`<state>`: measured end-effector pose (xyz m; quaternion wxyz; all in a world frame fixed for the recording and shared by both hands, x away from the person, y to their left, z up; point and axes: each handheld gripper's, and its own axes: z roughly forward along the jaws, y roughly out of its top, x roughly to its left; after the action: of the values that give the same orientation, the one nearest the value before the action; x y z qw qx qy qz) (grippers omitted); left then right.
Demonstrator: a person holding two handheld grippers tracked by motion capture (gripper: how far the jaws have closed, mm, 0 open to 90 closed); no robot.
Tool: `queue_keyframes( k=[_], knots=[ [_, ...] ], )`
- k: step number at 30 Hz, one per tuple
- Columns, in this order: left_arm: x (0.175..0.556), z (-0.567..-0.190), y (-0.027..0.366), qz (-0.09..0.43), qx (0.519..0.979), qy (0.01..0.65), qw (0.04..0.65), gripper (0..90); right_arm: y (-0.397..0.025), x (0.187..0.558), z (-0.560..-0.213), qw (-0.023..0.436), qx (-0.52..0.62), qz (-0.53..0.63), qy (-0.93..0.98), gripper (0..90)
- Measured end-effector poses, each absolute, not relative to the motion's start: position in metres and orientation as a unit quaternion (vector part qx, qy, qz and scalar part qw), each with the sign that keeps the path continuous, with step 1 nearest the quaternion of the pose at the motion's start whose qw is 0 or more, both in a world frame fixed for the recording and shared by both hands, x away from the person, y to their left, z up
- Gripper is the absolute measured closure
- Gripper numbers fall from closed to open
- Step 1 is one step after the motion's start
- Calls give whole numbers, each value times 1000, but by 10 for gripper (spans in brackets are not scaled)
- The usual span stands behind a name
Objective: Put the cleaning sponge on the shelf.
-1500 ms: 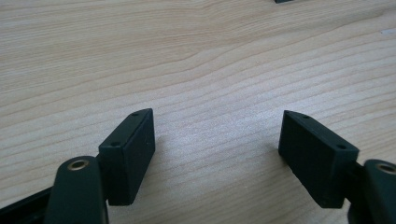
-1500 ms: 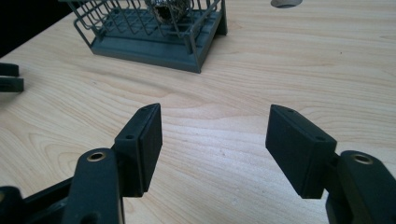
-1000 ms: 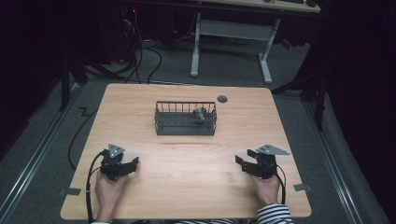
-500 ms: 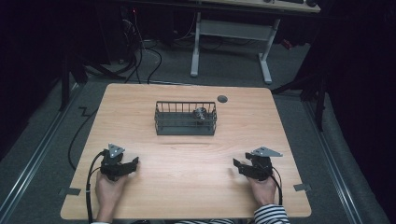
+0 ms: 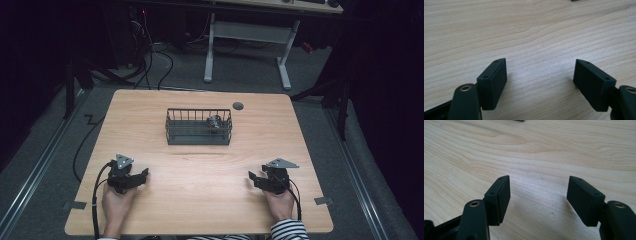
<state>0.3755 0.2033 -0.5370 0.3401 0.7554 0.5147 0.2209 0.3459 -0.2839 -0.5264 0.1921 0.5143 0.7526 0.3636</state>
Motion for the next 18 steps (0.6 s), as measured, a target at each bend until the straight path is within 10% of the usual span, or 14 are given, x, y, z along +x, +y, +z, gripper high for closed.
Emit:
queue_keyframes(
  k=[18],
  knots=[
    [375, -537, 203, 221, 755, 515, 340, 274, -277, 345, -531, 218, 488, 328, 779, 322]
  ],
)
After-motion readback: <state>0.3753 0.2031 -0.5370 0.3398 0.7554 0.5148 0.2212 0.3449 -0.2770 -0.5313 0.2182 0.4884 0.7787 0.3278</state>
